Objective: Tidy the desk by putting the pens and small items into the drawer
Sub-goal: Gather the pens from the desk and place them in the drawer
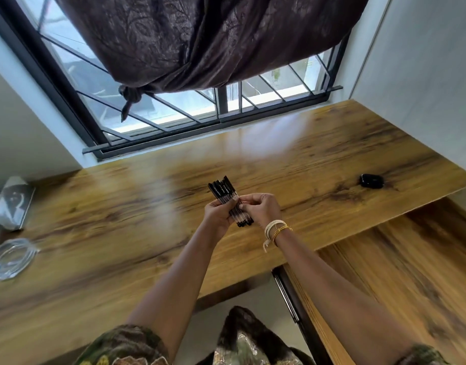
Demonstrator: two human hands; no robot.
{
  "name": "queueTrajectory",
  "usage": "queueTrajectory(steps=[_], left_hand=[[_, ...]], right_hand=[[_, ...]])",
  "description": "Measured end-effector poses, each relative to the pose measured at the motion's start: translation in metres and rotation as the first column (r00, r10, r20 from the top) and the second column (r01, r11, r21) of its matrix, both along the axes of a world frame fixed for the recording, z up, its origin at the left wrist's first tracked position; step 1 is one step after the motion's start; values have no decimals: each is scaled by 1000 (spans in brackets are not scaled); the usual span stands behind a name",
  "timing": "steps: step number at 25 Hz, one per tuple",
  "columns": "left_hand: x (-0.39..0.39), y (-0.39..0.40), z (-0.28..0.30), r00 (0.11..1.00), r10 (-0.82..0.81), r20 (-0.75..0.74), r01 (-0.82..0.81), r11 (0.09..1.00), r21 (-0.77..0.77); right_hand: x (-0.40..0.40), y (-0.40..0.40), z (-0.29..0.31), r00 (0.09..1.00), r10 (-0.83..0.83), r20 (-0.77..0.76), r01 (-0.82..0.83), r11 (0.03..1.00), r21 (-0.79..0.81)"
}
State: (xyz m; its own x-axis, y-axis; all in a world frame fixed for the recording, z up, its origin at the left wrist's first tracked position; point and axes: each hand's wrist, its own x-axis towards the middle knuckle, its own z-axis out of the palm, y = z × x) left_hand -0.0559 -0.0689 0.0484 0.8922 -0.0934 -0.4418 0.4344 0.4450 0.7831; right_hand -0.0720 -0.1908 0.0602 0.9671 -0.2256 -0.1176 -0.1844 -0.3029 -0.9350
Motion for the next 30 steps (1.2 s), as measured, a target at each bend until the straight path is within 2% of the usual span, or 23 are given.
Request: queueTrajectory(steps=[5,9,12,14,16,17,24,30], left_hand=[[-32,24,1,998,-60,-4,60,998,15],[-68,51,-4,998,-56,-16,56,998,26],[-94,67,-12,996,-84,-2,84,996,10],[-109,69,-14,994,-110,-12,110,993,35],[-121,67,-18,991,-129,-29,130,991,41],[-127,65,-20,990,-139,-40,140,989,41],[-156,21,-26,977,-203,-66,206,978,38],[-197,-75,-28,970,-225,-87,229,973,38]], right_hand=[[-30,20,1,1000,15,-20,-14,1000,15],[-59,36,0,982,67,-177,-54,996,75],[-89,49,-6,926,145,-348,-117,988,100],[-111,51,-10,891,208,-404,-101,958,269],[-129,44,-12,856,267,-442,-28,878,477],[-138,38,-13,843,290,-454,-8,849,528],[-170,-20,-13,727,460,-510,-127,820,558],[-208,-109,-23,645,557,-523,-191,780,596]])
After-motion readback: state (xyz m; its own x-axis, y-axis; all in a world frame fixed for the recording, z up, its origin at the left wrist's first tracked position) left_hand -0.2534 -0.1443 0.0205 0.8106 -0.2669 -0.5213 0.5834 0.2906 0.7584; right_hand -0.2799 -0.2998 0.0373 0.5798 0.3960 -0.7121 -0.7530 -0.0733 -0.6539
